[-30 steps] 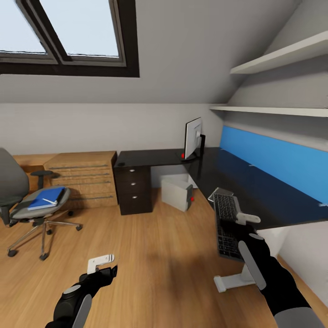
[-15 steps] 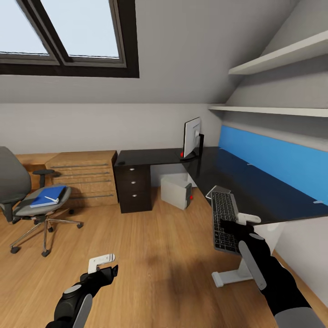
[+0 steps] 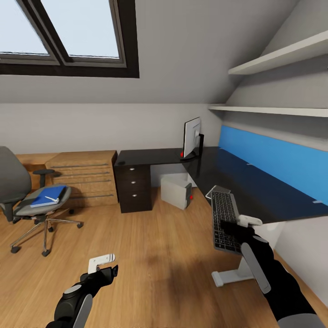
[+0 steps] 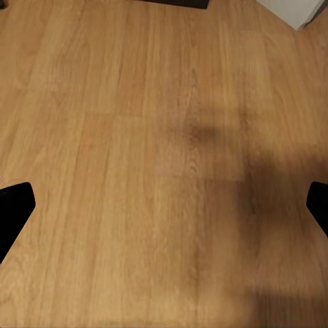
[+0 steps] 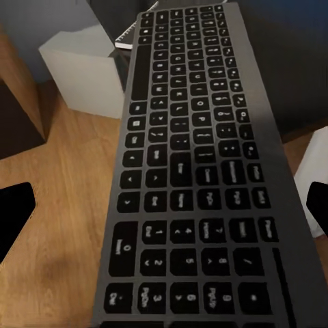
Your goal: In the bedroom, organize the workspace by keeping the computer under the desk, ensuring the monitor is on the desk, placing the keyboard on the desk next to the monitor, placing the mouse on the desk next to the keyboard, moving the folder from the swivel chair onto the desk next to the mouse, stacking the notebook on top of the folder with the pen on top of the notebook, and positioning the swivel chair next to the desk.
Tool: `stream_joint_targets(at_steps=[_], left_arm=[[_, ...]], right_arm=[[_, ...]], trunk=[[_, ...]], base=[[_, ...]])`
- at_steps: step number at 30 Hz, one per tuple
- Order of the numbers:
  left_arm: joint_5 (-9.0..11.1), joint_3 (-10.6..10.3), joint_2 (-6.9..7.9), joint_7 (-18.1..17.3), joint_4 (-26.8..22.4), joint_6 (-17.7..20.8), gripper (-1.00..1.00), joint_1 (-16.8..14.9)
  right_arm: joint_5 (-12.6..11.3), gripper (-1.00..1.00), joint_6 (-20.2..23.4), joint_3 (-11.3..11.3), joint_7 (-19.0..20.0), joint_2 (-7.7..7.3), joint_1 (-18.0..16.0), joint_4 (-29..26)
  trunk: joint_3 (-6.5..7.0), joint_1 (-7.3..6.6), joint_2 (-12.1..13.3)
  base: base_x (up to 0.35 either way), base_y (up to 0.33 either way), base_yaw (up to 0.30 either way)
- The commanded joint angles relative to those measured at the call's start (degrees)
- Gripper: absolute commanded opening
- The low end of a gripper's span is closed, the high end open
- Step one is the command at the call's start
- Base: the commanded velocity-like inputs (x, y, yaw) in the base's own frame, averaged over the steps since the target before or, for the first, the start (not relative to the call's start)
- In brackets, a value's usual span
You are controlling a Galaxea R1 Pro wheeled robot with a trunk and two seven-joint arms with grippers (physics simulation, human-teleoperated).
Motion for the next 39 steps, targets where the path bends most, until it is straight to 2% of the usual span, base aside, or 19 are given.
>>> stream_joint_targets(at_steps=[1, 12, 18, 20, 21, 23, 39], left_arm=[[0.59, 0.01, -0.01, 0.45, -0.05, 0.22, 1.00, -0.03], [0.51, -0.13, -0.14, 0.56, 0.92, 0.19, 1.00, -0.03], [0.50, -0.80, -0.14, 0.52, 1.38, 0.19, 1.00, -0.03], [0.50, -0.91, -0.10, 0.46, 1.41, 0.19, 1.00, -0.03], [0.50, -0.95, -0.08, 0.45, 1.42, 0.19, 1.00, -0.03], [0.50, -0.96, -0.07, 0.44, 1.42, 0.19, 1.00, -0.03], [0.58, -1.01, -0.16, 0.44, 1.20, 0.25, 1.00, -0.03]], right_arm=[[-0.81, 1.00, 0.13, 0.09, -0.59, -0.08, 0.20, -0.65], [-1.53, 1.00, -0.33, 0.05, -0.40, 0.08, 5.42, -6.75], [-1.83, 1.00, -0.37, 0.18, -0.29, 0.40, 5.95, -7.19], [-1.89, 1.00, -0.33, 0.17, -0.27, 1.39, 5.98, -7.21], [-1.86, 1.00, -0.36, 0.08, -0.33, 2.66, 5.99, -7.22], [-1.91, 1.00, -0.32, 0.06, -0.34, 3.09, 6.00, -7.14], [-2.07, 1.00, -0.74, 0.08, -0.12, 3.33, 6.00, -6.15]], trunk=[[-0.06, -0.01, -0.04], [-0.06, -0.01, -0.04], [-0.06, -0.01, -0.04], [-0.06, -0.01, -0.04], [-0.06, -0.01, -0.04], [-0.06, -0.01, -0.04], [-0.06, -0.01, -0.04]], base=[[-0.119, 0.000, 0.000], [-0.261, -0.060, 0.000], [-0.133, -0.237, 0.000], [-0.039, -0.084, 0.000], [-0.082, -0.015, 0.000], [-0.097, -0.008, 0.000], [-0.232, 0.000, 0.000]])
